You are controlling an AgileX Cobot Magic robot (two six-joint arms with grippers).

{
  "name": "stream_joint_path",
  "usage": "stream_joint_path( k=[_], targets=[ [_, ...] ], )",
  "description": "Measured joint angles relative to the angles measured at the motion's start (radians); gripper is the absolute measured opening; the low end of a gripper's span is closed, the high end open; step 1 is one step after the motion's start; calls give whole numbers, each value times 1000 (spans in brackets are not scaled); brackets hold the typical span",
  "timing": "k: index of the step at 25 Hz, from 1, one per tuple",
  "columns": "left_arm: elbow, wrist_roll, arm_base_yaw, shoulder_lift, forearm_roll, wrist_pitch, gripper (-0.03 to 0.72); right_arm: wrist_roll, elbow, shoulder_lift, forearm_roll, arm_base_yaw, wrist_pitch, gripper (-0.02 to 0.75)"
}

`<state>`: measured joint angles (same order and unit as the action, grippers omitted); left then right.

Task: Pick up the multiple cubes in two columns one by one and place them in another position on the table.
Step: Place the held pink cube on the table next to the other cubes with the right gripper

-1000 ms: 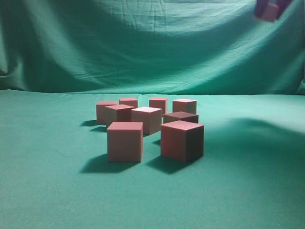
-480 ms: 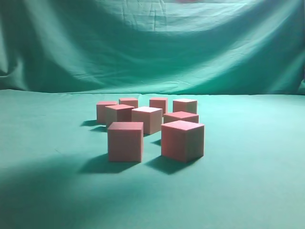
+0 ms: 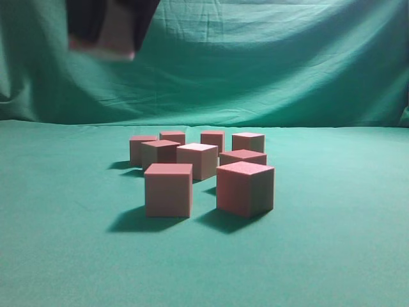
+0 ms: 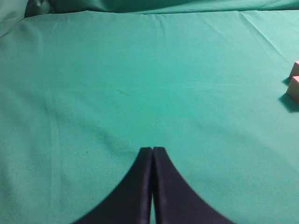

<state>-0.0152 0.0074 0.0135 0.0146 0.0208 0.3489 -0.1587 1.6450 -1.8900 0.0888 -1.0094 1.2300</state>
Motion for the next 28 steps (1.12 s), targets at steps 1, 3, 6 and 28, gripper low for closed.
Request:
stream_joint_path(
  k=[1,3,6,28],
  targets=[
    [0,0,0,0,0,0,0,18,0,-17,-6,-9,-6,264],
    [0,0,0,0,0,0,0,78,0,-56,-18,-16,-32,264],
    [0,0,0,0,0,0,0,154,0,-99,-41,-16,-86,264],
    [0,0,0,0,0,0,0,276,0,-229,-176,-58,-147,264]
  ],
)
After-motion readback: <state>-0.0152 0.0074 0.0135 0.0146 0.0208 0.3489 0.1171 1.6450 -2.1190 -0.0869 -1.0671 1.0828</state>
